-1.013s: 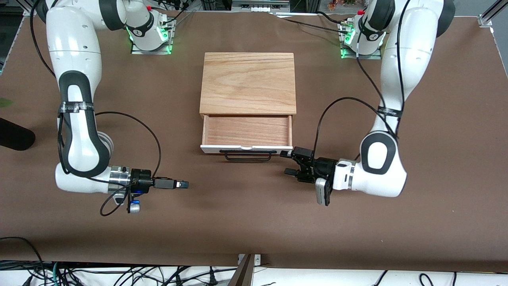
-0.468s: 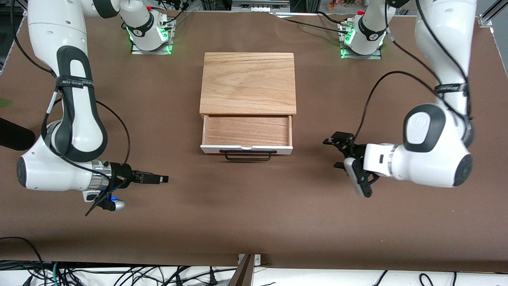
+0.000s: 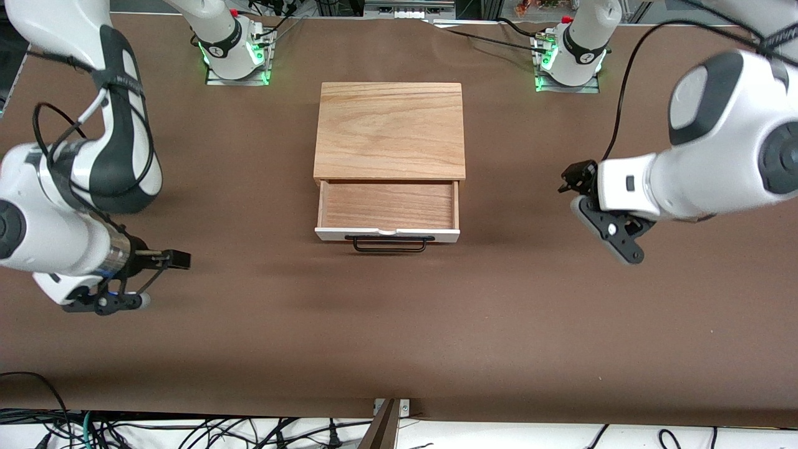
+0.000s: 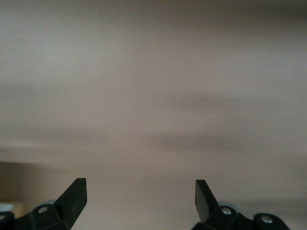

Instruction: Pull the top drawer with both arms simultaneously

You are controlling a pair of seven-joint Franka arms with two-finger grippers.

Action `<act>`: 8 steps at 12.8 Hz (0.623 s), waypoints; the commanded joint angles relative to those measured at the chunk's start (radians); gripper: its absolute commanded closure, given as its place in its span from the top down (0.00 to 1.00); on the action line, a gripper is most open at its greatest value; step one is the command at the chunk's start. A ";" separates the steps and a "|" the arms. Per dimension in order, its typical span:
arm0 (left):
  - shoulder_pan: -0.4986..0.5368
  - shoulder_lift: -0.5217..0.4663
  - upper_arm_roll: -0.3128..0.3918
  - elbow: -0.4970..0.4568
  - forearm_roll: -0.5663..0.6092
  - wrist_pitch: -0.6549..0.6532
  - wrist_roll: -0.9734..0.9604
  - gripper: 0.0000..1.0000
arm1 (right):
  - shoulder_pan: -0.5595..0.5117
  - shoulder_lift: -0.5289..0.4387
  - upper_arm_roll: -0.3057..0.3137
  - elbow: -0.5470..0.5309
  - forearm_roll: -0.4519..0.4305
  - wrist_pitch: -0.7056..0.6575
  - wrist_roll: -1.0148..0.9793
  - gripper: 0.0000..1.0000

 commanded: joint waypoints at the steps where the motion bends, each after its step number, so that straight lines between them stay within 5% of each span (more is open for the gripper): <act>1: -0.001 -0.160 0.011 -0.197 0.089 0.059 -0.055 1.00 | -0.042 -0.146 0.027 -0.080 -0.081 -0.006 0.008 1.00; 5: 0.052 -0.363 0.042 -0.475 0.114 0.267 -0.288 1.00 | -0.126 -0.300 0.032 -0.185 -0.076 0.010 0.004 1.00; 8: 0.069 -0.447 0.042 -0.567 0.189 0.312 -0.384 1.00 | -0.178 -0.418 0.058 -0.283 -0.064 0.011 0.008 1.00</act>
